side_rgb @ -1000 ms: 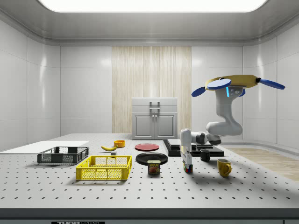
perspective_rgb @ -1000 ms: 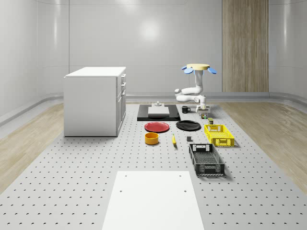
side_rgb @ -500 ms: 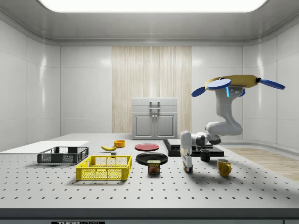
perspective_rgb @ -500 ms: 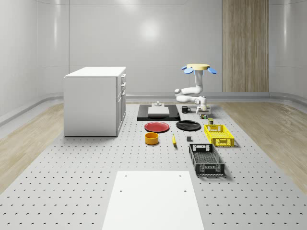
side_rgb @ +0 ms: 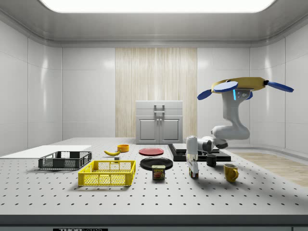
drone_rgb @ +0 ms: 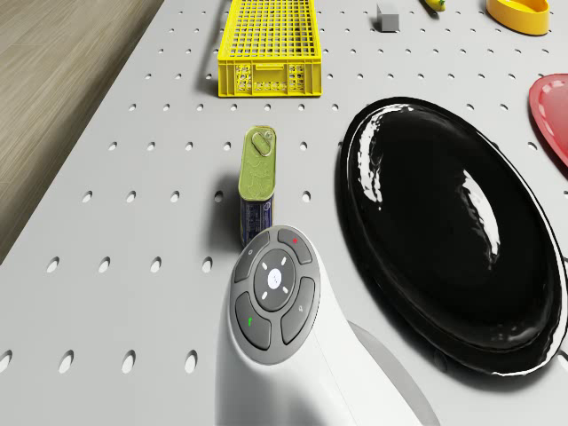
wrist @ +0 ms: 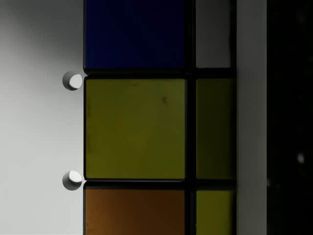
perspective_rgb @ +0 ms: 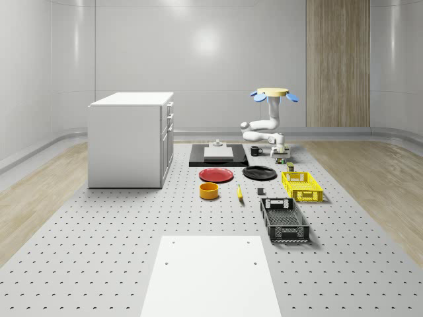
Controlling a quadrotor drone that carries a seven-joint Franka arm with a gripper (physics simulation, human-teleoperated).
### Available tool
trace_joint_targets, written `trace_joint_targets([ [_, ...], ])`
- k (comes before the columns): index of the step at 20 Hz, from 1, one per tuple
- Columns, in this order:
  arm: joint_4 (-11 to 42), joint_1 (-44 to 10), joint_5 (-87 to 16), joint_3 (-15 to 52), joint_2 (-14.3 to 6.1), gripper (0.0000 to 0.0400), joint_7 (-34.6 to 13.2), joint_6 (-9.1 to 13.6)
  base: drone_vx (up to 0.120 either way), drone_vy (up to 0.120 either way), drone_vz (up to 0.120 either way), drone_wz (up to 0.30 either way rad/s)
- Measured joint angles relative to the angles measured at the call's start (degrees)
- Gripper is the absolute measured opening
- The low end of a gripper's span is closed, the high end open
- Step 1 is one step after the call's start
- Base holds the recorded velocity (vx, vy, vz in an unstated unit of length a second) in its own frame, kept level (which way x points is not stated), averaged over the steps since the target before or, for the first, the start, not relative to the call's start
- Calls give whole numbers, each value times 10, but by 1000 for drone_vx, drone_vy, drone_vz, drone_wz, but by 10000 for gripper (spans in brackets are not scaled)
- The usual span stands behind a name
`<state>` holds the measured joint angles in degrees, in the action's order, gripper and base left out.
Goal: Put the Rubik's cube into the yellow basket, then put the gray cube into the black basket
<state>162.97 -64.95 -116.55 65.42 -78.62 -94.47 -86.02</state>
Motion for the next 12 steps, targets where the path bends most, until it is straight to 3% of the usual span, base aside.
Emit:
trace_joint_targets([
  [9, 4, -1, 14, 13, -4, 327, -3, 1, 0, 0, 0, 0],
  [12, 10, 0, 34, 34, -4, 326, -6, 9, 0, 0, 107, 0],
])
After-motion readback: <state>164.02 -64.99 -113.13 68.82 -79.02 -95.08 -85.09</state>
